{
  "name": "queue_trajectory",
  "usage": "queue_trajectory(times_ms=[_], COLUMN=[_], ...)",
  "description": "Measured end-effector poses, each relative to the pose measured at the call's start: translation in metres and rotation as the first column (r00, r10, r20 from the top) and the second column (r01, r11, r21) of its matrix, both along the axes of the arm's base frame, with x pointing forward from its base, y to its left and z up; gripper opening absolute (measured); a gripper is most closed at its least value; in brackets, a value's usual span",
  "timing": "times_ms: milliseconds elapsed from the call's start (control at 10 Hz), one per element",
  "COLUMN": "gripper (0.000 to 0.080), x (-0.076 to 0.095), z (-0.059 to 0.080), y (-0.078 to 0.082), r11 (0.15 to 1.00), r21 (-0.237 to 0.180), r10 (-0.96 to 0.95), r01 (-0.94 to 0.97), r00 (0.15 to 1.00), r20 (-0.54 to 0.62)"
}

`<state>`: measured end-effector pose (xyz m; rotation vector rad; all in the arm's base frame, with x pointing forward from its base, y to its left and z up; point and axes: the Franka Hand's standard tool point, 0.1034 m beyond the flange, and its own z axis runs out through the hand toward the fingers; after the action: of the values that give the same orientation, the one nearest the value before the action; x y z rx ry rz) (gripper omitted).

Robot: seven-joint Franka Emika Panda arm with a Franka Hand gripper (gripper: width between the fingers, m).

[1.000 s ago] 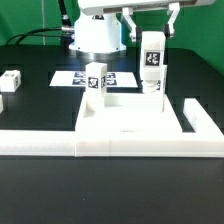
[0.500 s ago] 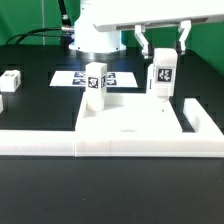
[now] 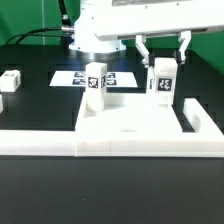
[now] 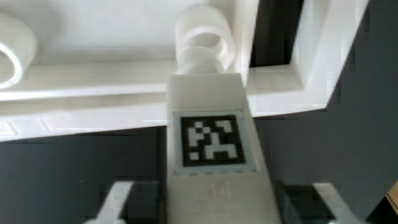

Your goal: Assemble square table

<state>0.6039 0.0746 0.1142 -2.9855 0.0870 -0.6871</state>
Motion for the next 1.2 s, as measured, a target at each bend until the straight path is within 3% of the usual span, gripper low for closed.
queue_trajectory(times_ms=[1200], gripper=[0.0293], x=[0.001], z=[-0.022], y=[0.005], r11=[1.0], r21=[-0.01], r10=[0.006], r01=[-0.006], r00=[1.0], r20=[-0.005])
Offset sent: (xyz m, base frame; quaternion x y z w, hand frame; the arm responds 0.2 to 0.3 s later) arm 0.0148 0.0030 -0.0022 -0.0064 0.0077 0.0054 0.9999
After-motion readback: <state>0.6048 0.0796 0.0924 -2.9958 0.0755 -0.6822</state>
